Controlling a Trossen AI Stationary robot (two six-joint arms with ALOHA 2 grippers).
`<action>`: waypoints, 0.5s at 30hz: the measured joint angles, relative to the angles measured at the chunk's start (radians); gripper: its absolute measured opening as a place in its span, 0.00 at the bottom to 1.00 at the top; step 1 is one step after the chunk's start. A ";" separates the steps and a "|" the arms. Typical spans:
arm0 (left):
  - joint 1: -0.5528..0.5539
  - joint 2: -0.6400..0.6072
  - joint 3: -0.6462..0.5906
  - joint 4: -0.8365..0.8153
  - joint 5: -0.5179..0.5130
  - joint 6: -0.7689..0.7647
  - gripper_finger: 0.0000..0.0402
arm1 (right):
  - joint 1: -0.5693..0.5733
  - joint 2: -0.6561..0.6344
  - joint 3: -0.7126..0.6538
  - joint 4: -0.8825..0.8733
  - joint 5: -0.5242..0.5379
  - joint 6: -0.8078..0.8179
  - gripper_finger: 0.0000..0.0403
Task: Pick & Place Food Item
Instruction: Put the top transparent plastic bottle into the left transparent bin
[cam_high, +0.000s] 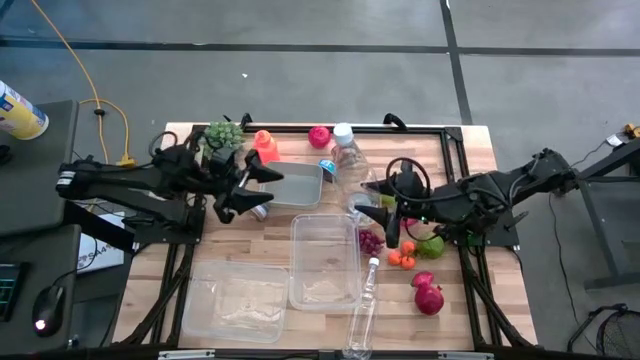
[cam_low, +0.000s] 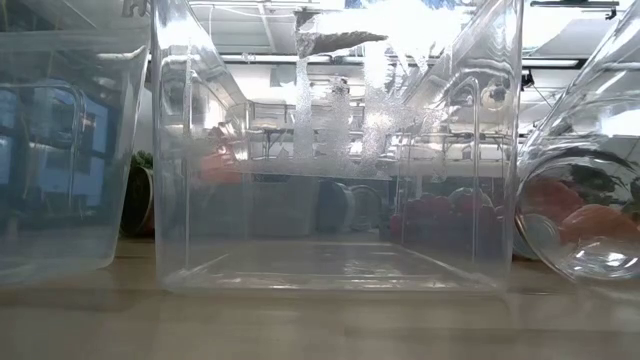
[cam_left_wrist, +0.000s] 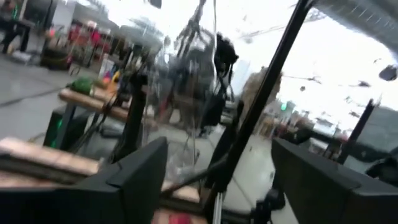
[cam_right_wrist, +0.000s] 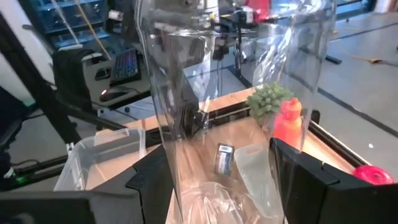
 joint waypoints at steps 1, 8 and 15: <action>-0.002 0.023 0.000 0.054 0.000 0.002 0.74 | 0.007 0.000 0.000 0.000 0.000 -0.003 0.54; -0.007 0.137 0.000 0.176 0.000 0.138 0.76 | 0.054 0.000 0.000 -0.003 0.000 0.000 0.54; -0.046 0.187 0.000 0.170 0.007 0.263 0.76 | 0.105 0.000 0.000 -0.004 0.005 0.029 0.54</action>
